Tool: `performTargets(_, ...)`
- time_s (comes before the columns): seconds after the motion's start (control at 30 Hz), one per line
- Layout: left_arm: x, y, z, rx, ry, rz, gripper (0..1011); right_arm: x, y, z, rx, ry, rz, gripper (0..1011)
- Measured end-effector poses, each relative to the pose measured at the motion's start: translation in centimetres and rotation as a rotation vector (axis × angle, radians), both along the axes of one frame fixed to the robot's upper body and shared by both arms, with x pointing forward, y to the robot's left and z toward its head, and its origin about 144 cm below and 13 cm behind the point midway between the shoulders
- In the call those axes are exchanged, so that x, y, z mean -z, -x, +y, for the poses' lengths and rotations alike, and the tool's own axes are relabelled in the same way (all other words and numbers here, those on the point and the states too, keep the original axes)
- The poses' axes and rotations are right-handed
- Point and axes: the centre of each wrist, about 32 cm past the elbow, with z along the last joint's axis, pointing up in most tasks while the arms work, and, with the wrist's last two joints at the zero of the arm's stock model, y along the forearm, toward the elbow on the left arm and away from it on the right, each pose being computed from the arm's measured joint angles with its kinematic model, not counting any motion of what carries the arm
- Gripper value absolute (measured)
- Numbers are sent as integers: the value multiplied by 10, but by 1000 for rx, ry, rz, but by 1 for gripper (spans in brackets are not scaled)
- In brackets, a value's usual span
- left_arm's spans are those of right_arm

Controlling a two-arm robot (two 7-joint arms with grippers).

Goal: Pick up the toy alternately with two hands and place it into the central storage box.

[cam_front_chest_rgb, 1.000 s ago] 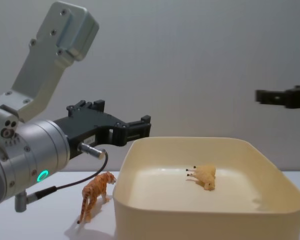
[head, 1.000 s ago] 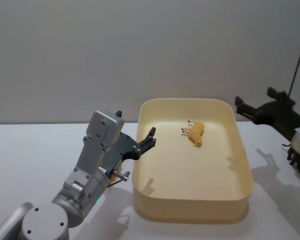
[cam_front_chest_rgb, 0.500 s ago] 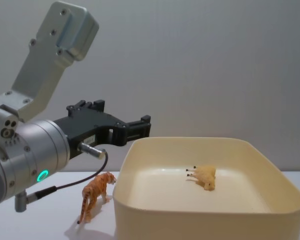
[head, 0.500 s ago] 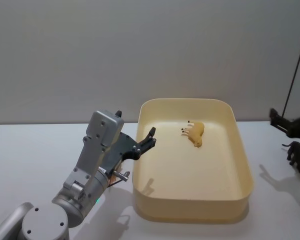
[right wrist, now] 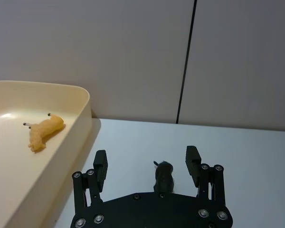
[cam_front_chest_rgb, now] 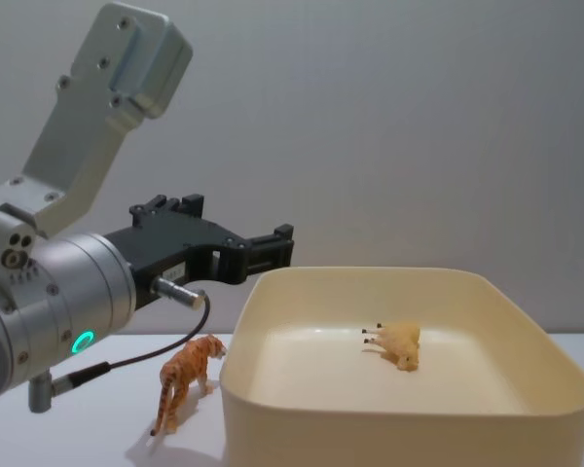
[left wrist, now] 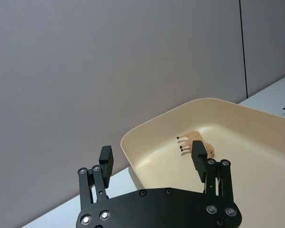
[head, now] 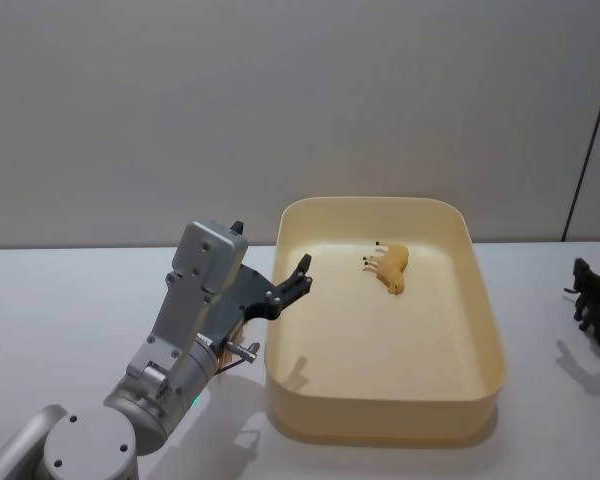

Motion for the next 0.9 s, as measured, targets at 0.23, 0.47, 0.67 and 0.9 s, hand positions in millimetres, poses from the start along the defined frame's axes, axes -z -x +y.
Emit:
performTargets(0.23, 0, 0, 0, 0, 0, 0, 1002, 9, -2, -4, 27, 4, 45, 1001)
performTargets(0.47, 0, 0, 0, 0, 0, 0, 1002, 18, -10, -4, 44, 10, 79, 1001)
performTargets(0.67, 0, 0, 0, 0, 0, 0, 1002, 24, -18, -2, 49, 10, 97, 1001)
performTargets(0.9, 0, 0, 0, 0, 0, 0, 1002, 32, -26, 1, 54, 8, 120, 1001)
